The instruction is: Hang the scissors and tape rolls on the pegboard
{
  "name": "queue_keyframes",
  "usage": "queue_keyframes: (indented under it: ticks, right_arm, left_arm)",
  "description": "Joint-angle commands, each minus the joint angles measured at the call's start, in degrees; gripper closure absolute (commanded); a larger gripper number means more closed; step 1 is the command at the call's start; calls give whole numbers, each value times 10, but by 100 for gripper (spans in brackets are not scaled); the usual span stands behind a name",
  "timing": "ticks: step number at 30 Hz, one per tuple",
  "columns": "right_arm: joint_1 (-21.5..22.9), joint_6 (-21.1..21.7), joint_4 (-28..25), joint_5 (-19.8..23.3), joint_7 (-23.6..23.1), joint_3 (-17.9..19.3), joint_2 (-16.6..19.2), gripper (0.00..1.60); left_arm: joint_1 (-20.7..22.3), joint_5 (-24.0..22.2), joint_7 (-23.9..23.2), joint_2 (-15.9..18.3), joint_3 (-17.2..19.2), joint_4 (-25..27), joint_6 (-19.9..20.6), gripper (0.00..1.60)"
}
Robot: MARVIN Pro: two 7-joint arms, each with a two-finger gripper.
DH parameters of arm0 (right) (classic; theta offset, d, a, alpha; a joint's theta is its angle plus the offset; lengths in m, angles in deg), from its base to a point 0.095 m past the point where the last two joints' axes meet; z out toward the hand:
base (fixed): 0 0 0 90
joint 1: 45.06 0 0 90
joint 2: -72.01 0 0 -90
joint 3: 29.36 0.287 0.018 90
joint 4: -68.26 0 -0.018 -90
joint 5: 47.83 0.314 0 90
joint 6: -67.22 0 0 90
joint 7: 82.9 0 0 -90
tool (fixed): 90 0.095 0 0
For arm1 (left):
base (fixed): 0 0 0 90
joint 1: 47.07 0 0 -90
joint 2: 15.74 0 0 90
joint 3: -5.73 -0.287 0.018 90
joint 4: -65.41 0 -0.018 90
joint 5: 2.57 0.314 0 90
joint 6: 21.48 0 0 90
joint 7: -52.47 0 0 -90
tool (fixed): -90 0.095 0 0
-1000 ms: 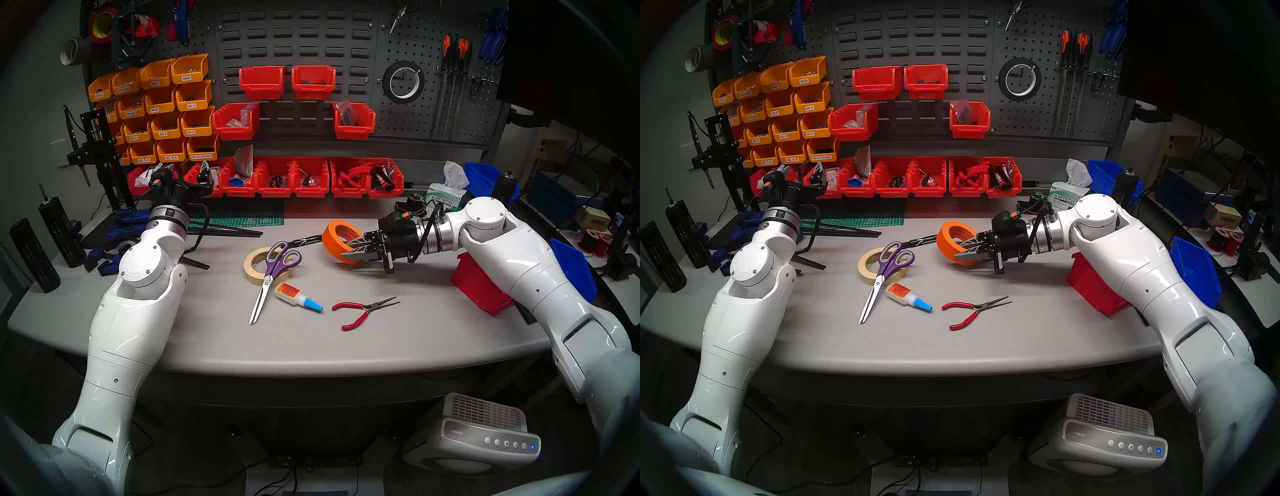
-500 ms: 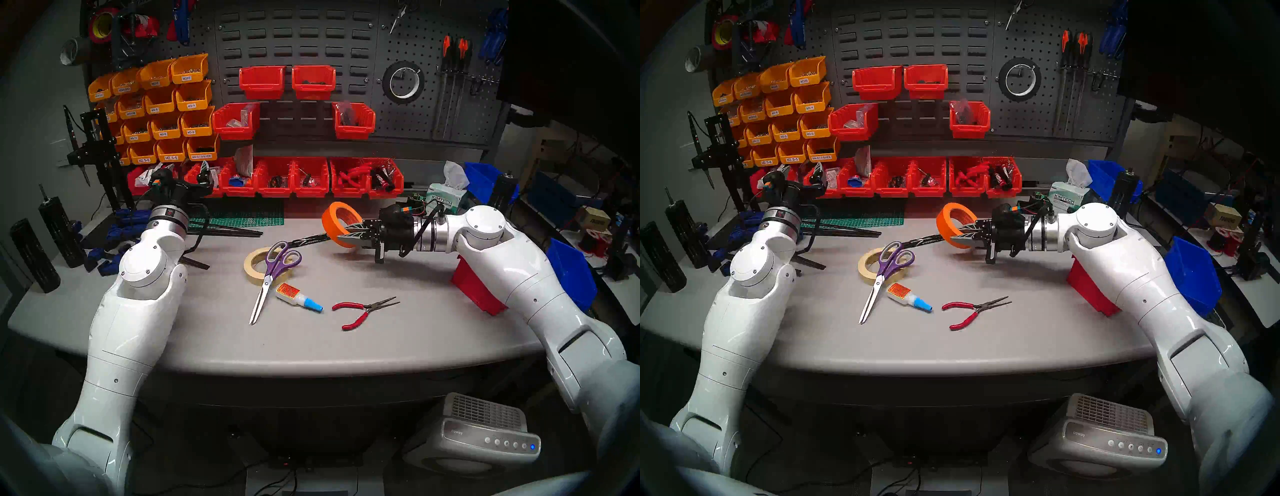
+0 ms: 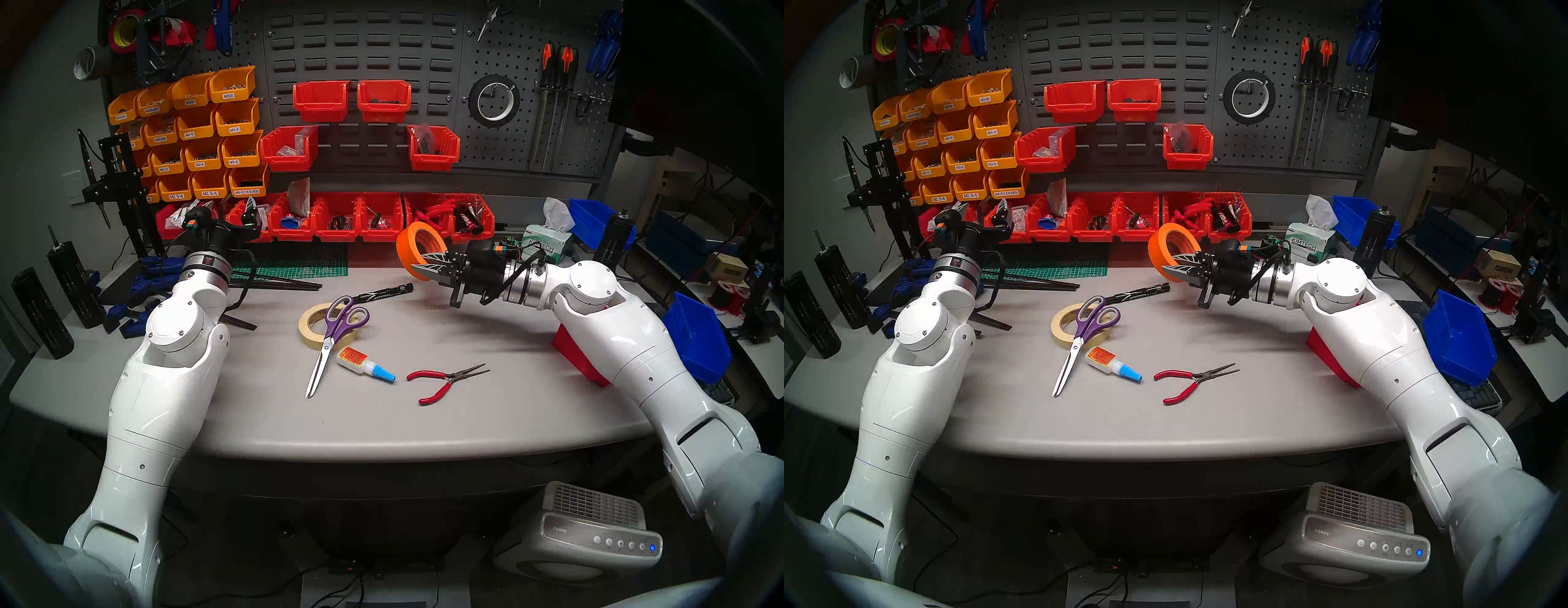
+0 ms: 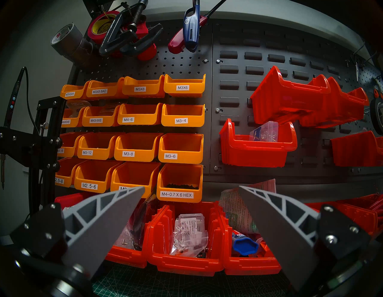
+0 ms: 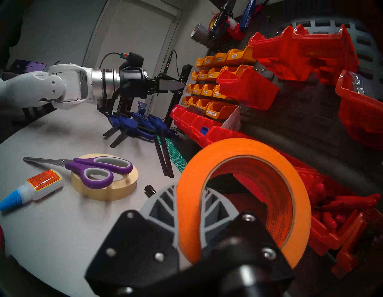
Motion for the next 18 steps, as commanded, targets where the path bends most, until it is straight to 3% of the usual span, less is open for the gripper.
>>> queue_keyframes:
  ticks: [1, 18]
  right_arm:
    - [-16, -28, -35, 23, 48, 34, -16, 160]
    - [-53, -41, -70, 18, 109, 51, -29, 160]
  left_arm:
    - [19, 1, 1, 0, 5, 17, -8, 0]
    - [20, 1, 1, 0, 5, 17, -9, 0]
